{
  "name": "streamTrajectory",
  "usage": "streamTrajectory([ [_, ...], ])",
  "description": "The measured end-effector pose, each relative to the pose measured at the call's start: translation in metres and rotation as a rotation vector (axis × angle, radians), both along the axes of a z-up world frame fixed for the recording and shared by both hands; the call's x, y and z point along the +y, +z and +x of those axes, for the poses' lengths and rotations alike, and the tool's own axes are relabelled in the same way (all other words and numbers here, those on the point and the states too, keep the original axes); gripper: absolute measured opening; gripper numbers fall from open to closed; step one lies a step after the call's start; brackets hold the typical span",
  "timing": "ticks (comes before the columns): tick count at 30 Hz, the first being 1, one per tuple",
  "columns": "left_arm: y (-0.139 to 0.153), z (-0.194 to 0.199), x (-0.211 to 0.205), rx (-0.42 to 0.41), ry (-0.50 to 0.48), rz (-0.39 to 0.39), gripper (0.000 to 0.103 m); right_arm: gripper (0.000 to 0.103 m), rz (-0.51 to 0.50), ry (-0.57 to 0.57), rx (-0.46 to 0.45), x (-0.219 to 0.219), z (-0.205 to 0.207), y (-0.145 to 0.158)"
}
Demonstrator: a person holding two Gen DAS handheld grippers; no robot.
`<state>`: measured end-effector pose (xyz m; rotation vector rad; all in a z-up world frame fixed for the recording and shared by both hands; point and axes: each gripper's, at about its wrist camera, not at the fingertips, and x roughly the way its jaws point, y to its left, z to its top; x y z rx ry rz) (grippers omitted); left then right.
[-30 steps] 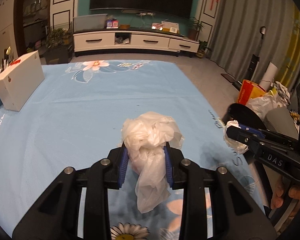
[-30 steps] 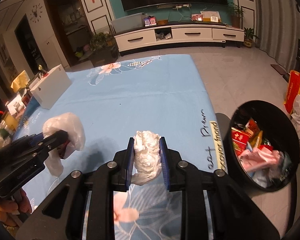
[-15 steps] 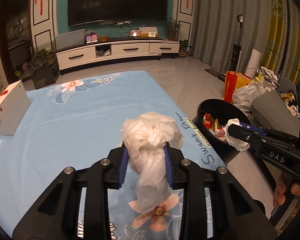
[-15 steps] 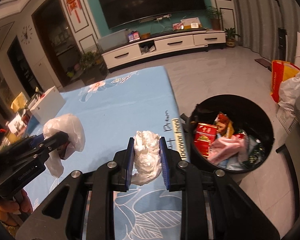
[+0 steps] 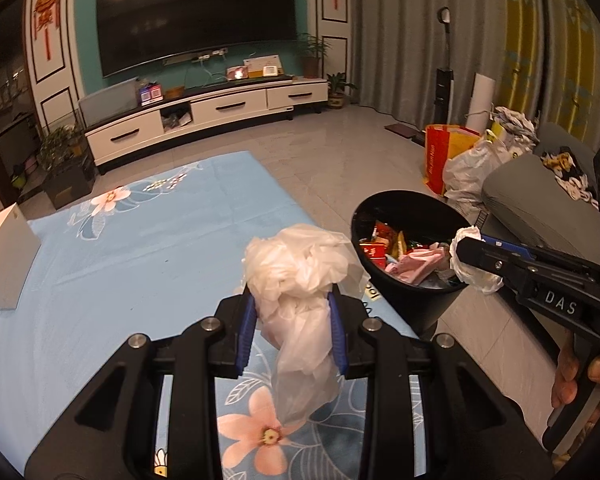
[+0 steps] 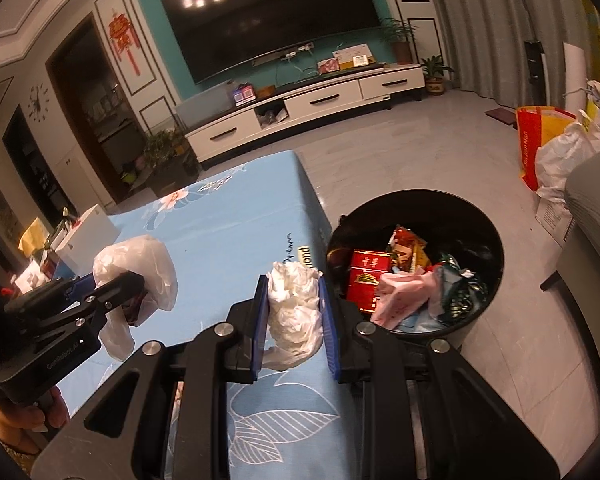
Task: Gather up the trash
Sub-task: 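Carry both white tissues over the black bin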
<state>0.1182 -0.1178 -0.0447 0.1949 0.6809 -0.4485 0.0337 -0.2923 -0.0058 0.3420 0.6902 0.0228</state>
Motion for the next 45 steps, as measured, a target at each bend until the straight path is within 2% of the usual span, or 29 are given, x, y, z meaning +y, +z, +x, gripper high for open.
streamTrajectory([
  [25, -0.010, 0.023, -0.086, 0.006, -0.152, 0.058, 0.032, 0.025, 0.063, -0.157, 0.023, -0.071, -0.009, -0.028],
  [36, -0.025, 0.049, -0.119, 0.040, -0.201, 0.040, 0.032, 0.025, 0.078, -0.203, 0.050, -0.094, 0.008, -0.045],
  [45, -0.037, 0.065, -0.153, 0.048, -0.242, 0.066, 0.032, 0.025, 0.081, -0.210, 0.048, -0.105, 0.027, -0.052],
])
